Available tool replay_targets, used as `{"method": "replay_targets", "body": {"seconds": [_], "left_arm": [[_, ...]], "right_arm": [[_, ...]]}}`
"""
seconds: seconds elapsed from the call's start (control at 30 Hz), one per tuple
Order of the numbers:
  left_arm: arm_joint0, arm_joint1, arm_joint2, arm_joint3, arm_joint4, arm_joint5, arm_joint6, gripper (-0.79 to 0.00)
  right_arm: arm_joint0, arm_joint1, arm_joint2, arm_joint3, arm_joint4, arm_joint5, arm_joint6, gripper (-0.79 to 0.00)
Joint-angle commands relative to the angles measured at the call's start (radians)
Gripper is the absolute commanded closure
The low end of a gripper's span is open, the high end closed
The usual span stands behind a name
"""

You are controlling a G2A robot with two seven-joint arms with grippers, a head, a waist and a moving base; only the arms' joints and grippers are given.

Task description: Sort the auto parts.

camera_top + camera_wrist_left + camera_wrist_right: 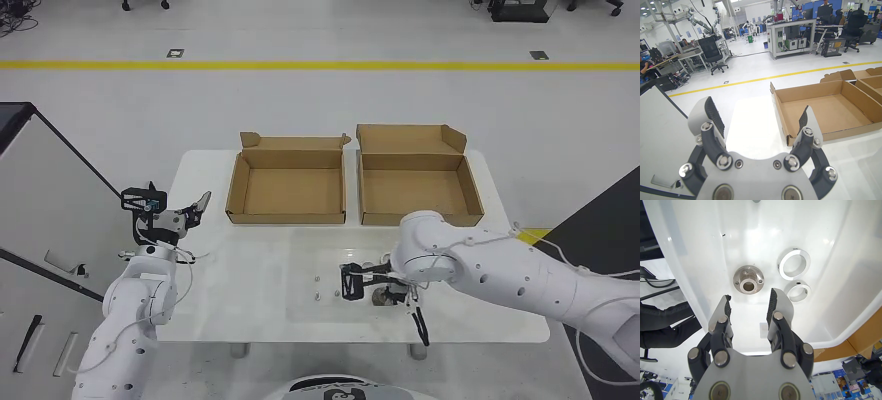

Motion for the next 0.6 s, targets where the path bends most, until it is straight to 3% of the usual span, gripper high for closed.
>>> {"method": "replay_targets", "body": {"seconds": [0.0,0.57], "left_arm": [[0.000,0.000,0.000,0.000,0.000,0.000,0.000,-0.785],[0.000,0.000,0.000,0.000,0.000,0.000,0.000,-0.785]], "right_arm": [[0.004,-0.004,-0.010,0.007,0.003,-0.001,-0.001,-0.391],[-0.032,-0.044,-0.011,0.063,-0.013,-0.007,-0.007,-0.379]]}}
